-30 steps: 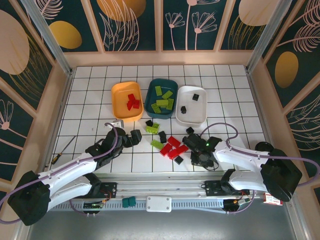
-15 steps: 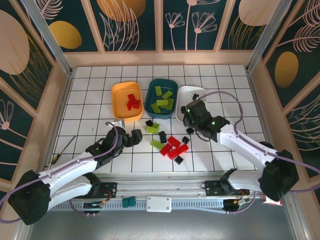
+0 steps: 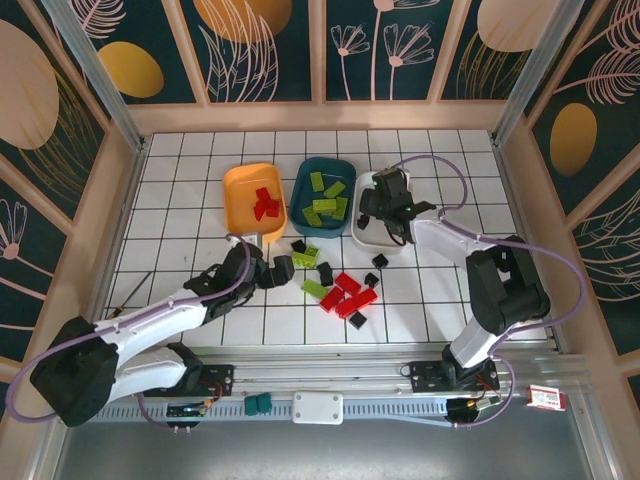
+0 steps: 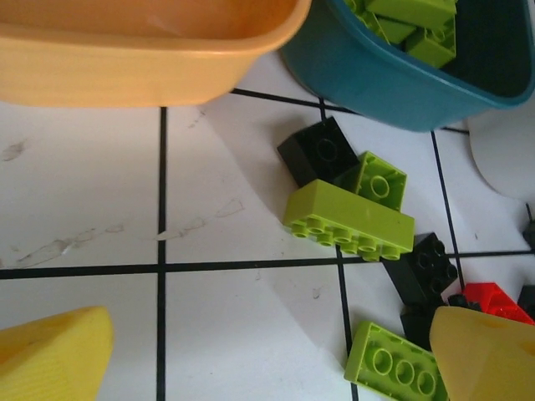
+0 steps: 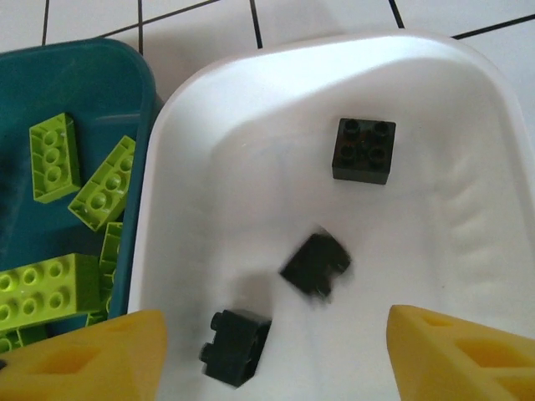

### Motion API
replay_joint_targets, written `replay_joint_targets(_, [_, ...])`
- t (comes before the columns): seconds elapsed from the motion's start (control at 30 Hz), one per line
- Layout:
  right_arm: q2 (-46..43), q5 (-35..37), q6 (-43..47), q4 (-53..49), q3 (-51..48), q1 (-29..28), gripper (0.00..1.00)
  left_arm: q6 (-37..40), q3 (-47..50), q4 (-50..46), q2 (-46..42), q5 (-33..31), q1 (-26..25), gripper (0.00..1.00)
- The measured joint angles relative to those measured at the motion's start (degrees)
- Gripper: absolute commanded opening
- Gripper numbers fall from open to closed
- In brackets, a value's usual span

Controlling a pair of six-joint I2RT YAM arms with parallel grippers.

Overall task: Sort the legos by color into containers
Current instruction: Place the lego in the container, then pick up the lego from the middle-left of the table.

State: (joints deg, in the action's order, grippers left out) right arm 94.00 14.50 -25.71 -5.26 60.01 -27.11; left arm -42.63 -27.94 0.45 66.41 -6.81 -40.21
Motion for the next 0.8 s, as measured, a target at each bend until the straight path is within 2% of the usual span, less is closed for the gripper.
replay_joint_targets(0.13, [-2.5,-0.6,0.1,1.5,-1.4,-1.1,0.75,2.0,-3.6,-0.5,3.5,0.8,-2.6,0.9])
replay_joint_targets(0.33, [-13.6,-1.0,-1.4,3.7,-9.6,-6.0,0.75,5.1,-12.2,-0.7,12.1,0.2,-9.6,0.75])
replay_joint_targets(0.6, [-24.3,-0.6,-4.3,3.7,-19.8,-8.2,0.75,8.1,-21.6,-2.3,25.5,-0.2,-13.2,0.75])
replay_joint_targets(0.8, [-30.4,0.0,-5.6,3.3,-23.2,-8.1,0.75,8.9,-23.9,-3.3,30.9,-1.0,-14.3,0.72])
